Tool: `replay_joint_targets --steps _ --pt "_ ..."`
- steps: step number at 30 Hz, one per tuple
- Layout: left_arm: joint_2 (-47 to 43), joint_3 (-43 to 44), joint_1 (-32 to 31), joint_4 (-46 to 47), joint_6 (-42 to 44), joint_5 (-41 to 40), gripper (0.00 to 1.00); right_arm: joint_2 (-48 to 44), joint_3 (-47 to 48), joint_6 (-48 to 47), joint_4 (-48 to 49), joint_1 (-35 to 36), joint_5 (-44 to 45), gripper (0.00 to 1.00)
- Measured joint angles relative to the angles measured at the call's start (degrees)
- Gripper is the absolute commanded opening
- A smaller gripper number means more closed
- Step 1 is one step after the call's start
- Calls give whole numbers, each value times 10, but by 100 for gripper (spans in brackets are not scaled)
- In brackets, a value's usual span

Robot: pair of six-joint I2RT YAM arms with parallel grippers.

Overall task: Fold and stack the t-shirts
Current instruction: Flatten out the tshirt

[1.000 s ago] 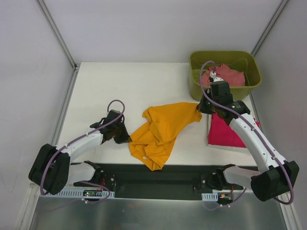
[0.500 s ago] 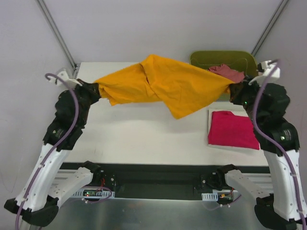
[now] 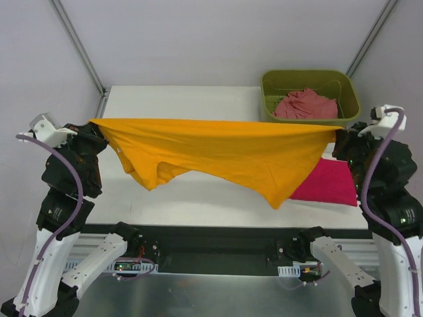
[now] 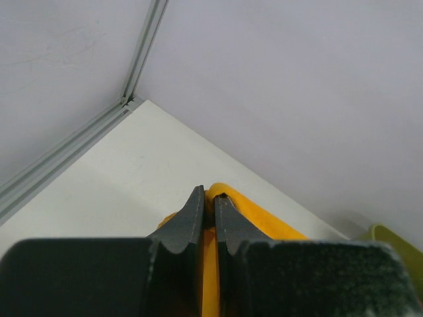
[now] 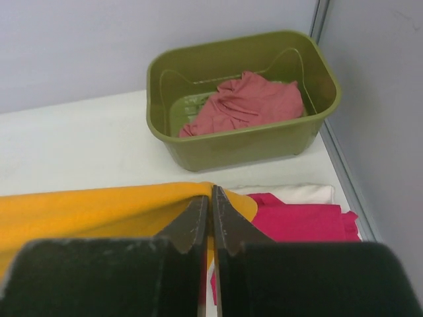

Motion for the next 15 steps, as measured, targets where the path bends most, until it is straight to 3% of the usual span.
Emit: replay_joint_targets --steps 6,15 --pt "-7 -2 0 -11 8 5 0 16 0 -8 -15 0 3 2" --pt "-112 -3 0 -8 4 75 0 -81 18 -8 -26 0 -60 3"
